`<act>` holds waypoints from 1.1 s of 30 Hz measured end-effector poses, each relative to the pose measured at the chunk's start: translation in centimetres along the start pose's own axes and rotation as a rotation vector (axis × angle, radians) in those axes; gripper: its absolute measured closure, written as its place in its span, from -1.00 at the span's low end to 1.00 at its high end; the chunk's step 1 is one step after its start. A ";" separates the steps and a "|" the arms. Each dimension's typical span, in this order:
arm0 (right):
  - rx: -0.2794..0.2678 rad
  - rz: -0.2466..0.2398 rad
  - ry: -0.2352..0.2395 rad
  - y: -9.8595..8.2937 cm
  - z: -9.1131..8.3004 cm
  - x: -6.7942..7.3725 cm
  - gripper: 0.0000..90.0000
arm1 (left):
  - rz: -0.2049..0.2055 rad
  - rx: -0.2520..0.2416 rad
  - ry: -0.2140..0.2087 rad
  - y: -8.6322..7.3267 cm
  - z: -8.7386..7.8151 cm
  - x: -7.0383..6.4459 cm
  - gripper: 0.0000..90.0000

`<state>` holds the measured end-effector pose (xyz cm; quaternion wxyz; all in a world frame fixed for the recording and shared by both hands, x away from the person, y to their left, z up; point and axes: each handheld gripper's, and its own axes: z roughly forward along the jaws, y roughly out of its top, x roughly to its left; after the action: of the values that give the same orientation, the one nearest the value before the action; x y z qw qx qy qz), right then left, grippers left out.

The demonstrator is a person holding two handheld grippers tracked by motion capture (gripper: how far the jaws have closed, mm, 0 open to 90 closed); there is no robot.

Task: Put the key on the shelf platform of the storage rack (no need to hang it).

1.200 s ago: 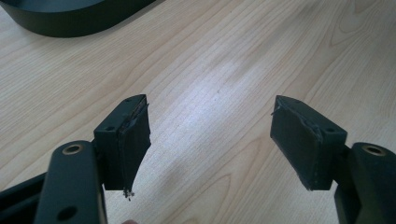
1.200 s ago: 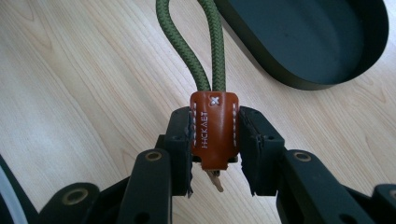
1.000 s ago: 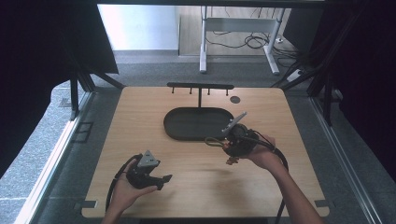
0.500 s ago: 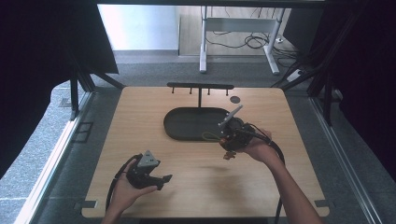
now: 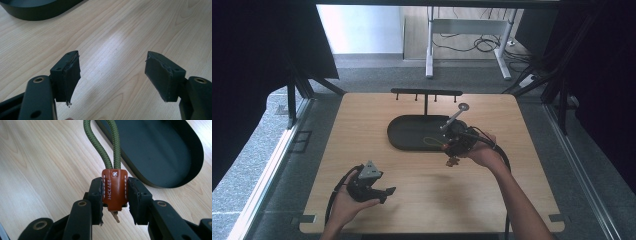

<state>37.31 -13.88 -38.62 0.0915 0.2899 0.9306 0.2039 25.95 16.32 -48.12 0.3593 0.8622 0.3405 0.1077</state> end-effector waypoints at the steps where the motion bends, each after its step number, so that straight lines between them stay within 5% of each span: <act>1: -0.003 0.002 0.004 0.1 0.1 -0.1 0.49 | -0.001 0.000 0.001 0.0 0.0 0.0 -0.36; 33: 0.007 0.022 -0.015 2.6 -0.1 -2.5 0.49 | 0.014 -0.008 0.001 0.1 0.0 -0.2 -0.35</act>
<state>40.61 -13.38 -37.25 0.0954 0.3018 0.9274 0.1994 25.83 16.11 -48.01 0.3616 0.8632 0.3341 0.1121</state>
